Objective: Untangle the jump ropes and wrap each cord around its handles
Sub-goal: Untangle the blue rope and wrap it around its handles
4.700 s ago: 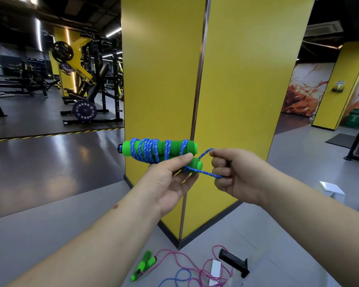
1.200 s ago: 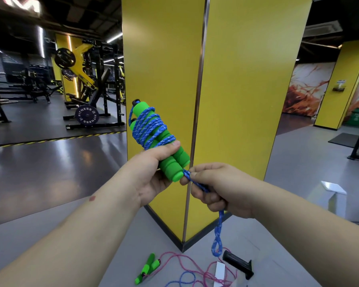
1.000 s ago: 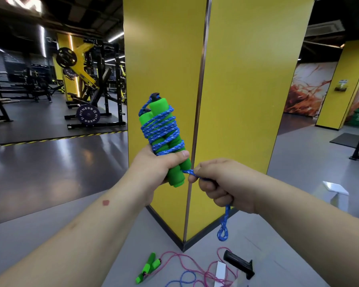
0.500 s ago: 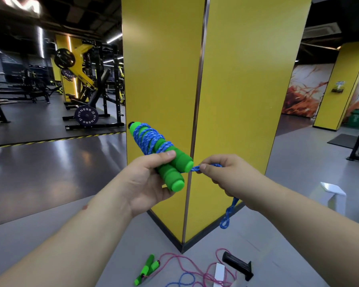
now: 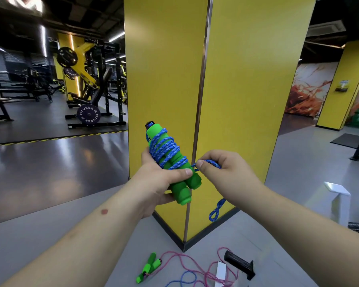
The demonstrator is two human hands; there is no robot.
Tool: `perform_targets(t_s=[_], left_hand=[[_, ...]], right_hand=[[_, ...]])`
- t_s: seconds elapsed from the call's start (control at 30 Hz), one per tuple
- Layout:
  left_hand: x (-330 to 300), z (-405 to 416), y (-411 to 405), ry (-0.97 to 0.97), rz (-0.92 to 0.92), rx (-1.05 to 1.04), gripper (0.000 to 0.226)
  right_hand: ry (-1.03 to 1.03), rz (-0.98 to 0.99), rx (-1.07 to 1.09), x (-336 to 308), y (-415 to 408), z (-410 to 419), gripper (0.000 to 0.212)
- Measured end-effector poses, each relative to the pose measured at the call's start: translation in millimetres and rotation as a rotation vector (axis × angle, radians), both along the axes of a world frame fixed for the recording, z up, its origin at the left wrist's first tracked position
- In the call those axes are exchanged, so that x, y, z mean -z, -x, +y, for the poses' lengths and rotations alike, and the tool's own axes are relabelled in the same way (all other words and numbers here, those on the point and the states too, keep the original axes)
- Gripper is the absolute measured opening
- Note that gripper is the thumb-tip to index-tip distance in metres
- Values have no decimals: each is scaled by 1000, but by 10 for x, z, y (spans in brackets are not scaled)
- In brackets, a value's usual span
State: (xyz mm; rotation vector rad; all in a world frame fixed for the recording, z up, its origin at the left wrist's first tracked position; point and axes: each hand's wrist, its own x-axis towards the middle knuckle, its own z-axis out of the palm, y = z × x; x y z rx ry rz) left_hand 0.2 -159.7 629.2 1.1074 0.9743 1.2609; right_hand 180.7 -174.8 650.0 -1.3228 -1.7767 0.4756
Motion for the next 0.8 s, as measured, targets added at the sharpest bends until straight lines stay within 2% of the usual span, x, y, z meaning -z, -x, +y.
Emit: perform_targets(t_s=[0.07,0.17,0.3,0.43,0.53,0.63,0.8], left_hand=[[7,-3,-25,-26,-1,-30,89],[-14,-5,-46,-20,-62,-40,90],[-32,6,-84,71,-235,-12,79],[-72,30,-97,126,-304,-46,75],[-59,62,-110,99,-272,-73,71],[-12,88,-164,27,-172,-172,74],[41,66,-320,-53,-165,-351,72]], right_hand=[[8,-15,-15,-3,-2,-1,19],[25,-22,-52,-44,-29,-11,19],[147,143,-190,-115,-51,-22,24],[334,324,-228,-132,-93,6,39],[385,351,-215,-111,-110,9,42],[297,198,-157,-80,-59,-12,37],[-53,-295,2,-30,32,-94,21]])
